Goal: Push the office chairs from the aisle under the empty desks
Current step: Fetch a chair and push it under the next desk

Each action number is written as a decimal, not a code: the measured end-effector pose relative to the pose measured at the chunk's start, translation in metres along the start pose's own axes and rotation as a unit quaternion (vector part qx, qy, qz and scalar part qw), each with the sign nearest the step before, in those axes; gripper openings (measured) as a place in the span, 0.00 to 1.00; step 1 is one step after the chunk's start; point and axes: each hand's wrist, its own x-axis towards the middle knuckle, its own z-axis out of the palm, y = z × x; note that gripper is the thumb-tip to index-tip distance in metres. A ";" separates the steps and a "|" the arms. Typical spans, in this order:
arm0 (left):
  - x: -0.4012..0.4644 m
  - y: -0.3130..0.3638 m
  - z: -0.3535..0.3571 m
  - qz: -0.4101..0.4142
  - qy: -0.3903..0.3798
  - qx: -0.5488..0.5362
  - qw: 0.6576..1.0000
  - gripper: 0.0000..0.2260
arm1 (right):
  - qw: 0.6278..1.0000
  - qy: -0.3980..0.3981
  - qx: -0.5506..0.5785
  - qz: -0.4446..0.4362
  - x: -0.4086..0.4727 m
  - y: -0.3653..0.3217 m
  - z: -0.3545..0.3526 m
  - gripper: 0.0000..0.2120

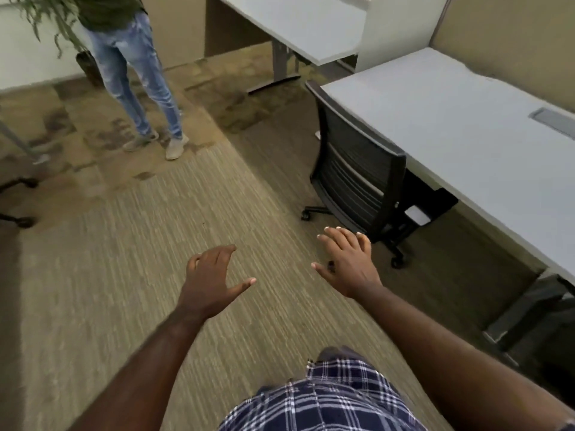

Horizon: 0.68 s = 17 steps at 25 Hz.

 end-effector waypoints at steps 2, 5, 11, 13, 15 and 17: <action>0.049 -0.008 -0.003 0.036 0.003 -0.001 0.999 0.42 | 0.999 0.038 -0.005 0.023 0.035 -0.001 -0.007 0.32; 0.130 -0.005 -0.005 0.078 -0.004 0.005 0.997 0.41 | 0.992 0.111 -0.011 0.058 0.087 0.008 -0.022 0.31; 0.285 0.039 0.000 0.194 0.002 0.004 0.981 0.38 | 0.960 0.212 -0.065 0.168 0.174 0.068 -0.060 0.31; 0.336 0.055 0.001 0.224 0.008 0.005 0.975 0.38 | 0.954 0.189 -0.078 0.217 0.197 0.093 -0.071 0.33; 0.378 0.067 0.002 0.253 0.017 0.002 0.967 0.37 | 0.949 0.166 -0.080 0.256 0.213 0.112 -0.079 0.34; 0.416 0.077 0.003 0.286 0.024 0.001 0.958 0.37 | 0.942 0.163 -0.082 0.282 0.223 0.127 -0.081 0.35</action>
